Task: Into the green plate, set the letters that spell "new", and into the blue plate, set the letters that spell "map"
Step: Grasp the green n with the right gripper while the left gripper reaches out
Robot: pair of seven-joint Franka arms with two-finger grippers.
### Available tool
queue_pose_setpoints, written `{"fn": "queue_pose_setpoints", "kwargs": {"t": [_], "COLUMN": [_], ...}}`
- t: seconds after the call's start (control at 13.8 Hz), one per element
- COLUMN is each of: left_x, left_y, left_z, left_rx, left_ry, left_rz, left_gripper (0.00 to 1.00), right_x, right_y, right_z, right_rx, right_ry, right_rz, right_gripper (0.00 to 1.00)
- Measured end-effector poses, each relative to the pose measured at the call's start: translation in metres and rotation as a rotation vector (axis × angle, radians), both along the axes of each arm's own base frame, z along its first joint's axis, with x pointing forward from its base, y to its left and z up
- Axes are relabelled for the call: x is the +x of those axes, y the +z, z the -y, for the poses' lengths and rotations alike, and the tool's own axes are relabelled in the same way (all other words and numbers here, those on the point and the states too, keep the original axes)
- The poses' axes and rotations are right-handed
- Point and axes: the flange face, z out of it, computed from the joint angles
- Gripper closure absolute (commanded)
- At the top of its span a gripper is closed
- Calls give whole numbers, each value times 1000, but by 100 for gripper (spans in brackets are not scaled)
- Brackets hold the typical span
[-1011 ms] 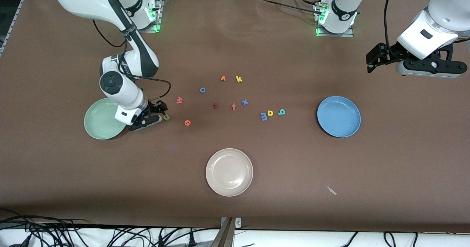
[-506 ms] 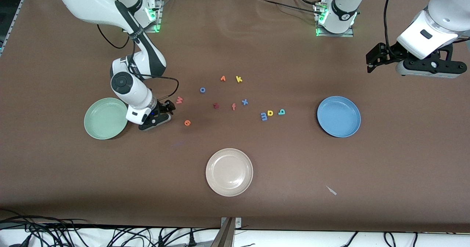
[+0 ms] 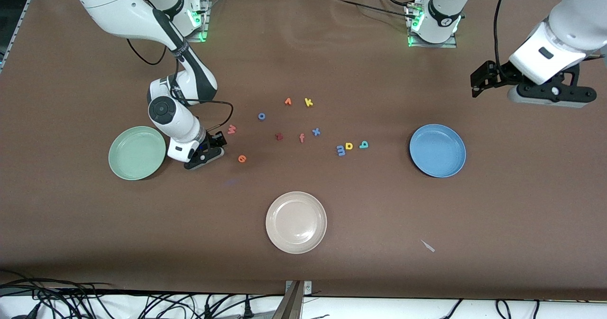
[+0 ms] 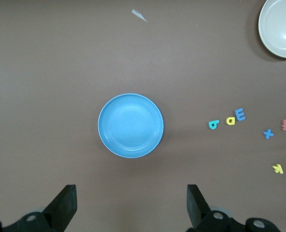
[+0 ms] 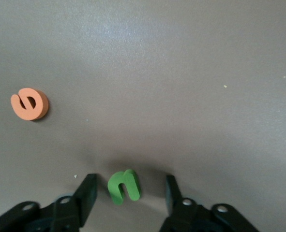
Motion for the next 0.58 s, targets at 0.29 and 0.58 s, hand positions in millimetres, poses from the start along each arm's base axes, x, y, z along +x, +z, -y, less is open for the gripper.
{"fn": "queue_pose_setpoints", "kwargs": {"t": [0.29, 0.58], "left_x": [32, 80], "left_y": [-80, -190], "left_z": [16, 27], "left_rx": [-25, -90], "left_ry": [-34, -39], "left_rz": [-115, -123], "left_gripper": [0, 0], "right_x": [1, 0], "right_y": [1, 2], "right_z": [0, -4], "right_rx": [0, 3], "right_ry": [7, 19], "right_rz": [3, 4], "right_gripper": [52, 61]}}
